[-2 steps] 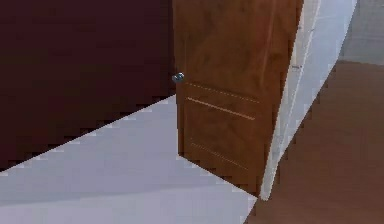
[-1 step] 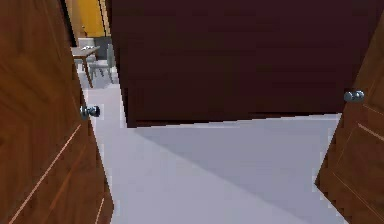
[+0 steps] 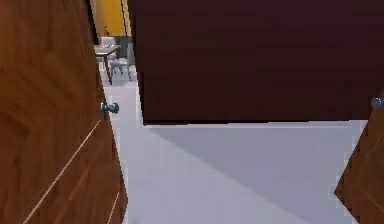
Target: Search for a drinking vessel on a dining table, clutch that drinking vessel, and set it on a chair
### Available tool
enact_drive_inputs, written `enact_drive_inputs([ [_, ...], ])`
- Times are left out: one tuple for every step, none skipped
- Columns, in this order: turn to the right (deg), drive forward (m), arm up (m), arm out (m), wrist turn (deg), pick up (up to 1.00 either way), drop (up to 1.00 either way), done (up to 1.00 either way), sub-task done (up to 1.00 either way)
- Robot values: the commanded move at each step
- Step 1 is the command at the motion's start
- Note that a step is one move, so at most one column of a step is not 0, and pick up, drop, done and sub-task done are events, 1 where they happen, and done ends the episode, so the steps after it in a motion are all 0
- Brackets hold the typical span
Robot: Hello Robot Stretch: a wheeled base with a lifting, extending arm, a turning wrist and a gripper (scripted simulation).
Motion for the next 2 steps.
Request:
enact_drive_inputs([
  [0.0, 1.0, 0.0, 0.0, 0.0, 0.0, 0.0, 0.0, 0.0],
  [-3.0, 0.0, 0.0, 0.0, 0.0, 0.0, 0.0, 0.0, 0.0],
])
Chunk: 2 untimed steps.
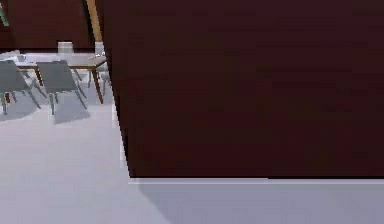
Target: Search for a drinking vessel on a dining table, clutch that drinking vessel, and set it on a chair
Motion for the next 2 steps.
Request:
enact_drive_inputs([
  [0.0, 0.35, 0.0, 0.0, 0.0, 0.0, 0.0, 0.0, 0.0],
  [-45.0, 0.0, 0.0, 0.0, 0.0, 0.0, 0.0, 0.0, 0.0],
])
